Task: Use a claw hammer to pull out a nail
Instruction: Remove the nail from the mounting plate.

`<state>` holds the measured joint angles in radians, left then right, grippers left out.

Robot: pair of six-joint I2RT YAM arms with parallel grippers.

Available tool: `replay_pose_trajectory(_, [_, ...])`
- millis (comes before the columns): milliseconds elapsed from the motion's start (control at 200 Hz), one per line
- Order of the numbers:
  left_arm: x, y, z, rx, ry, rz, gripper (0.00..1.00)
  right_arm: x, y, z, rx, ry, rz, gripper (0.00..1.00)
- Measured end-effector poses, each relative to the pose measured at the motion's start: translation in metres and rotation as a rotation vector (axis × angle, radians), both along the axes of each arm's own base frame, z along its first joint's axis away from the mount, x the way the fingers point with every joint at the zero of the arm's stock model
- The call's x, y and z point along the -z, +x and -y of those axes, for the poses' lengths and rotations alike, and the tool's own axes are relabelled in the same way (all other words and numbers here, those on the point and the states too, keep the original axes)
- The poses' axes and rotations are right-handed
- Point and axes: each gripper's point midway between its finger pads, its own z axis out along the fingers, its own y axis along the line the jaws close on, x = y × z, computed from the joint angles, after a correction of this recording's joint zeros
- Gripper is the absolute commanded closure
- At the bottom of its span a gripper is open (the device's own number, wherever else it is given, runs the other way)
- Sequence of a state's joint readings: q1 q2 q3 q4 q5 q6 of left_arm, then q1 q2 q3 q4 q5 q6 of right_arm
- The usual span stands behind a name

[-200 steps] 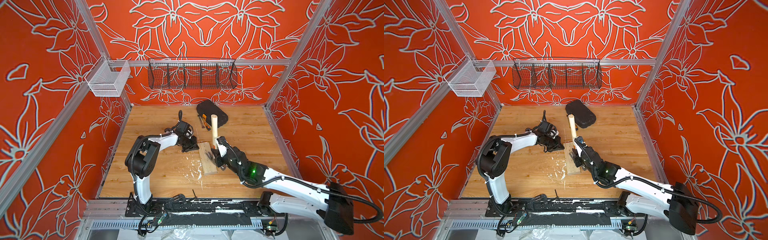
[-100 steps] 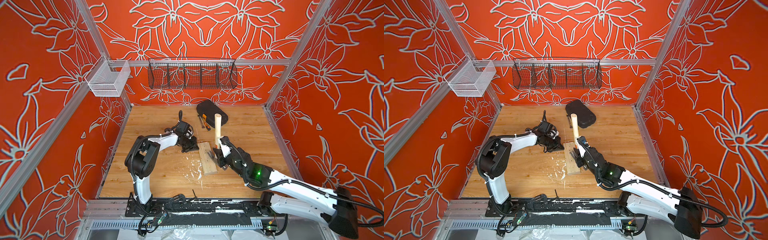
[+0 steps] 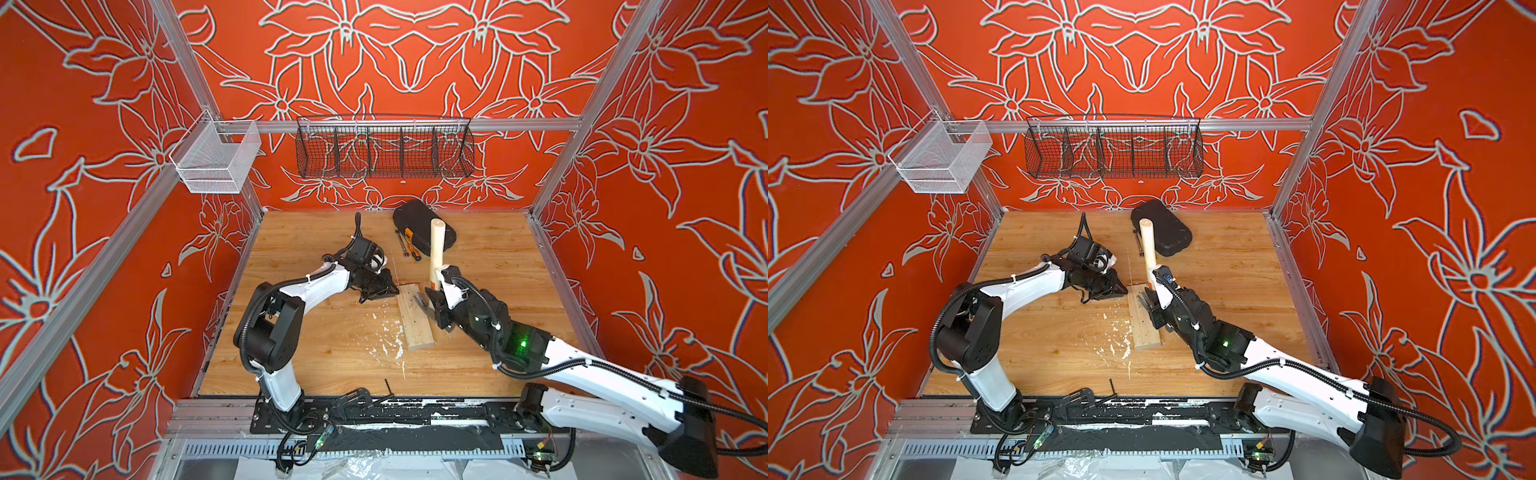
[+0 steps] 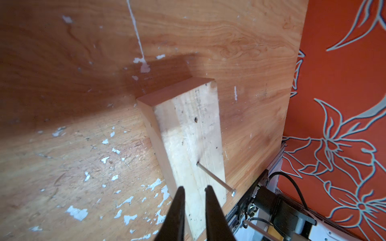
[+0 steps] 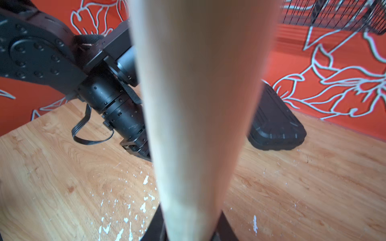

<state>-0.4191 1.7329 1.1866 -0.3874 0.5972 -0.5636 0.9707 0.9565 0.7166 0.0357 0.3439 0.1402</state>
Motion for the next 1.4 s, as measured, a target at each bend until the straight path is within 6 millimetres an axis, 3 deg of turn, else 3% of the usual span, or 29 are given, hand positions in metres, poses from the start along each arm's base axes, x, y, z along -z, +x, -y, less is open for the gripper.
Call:
replay_pose_trajectory(160, [-0.016,-0.006,-0.002,0.022,-0.020,0.058,0.69,-0.006,0.003,-0.004,-0.002,-0.003,0.008,1.00])
replay_pose_trajectory(295, [-0.024,-0.018,-0.004,0.043,-0.047,0.094,0.54,-0.009,0.008,-0.008,0.005,-0.012,0.008,1.00])
replay_pose_trajectory(425, [-0.027,-0.030,-0.004,0.069,-0.087,0.126,0.48,-0.015,0.015,-0.012,0.015,-0.013,0.007,1.00])
replay_pose_trajectory(605, [-0.030,-0.044,-0.003,0.100,-0.143,0.170,0.47,-0.025,0.031,-0.015,0.023,-0.001,-0.015,1.00])
replay_pose_trajectory(971, [-0.045,-0.045,-0.005,0.109,-0.165,0.253,0.53,-0.028,0.040,-0.026,0.002,-0.007,-0.039,1.00])
replay_pose_trajectory(1401, [-0.056,-0.052,-0.034,0.056,0.014,0.493,0.52,-0.031,0.059,-0.044,-0.009,-0.027,-0.094,1.00])
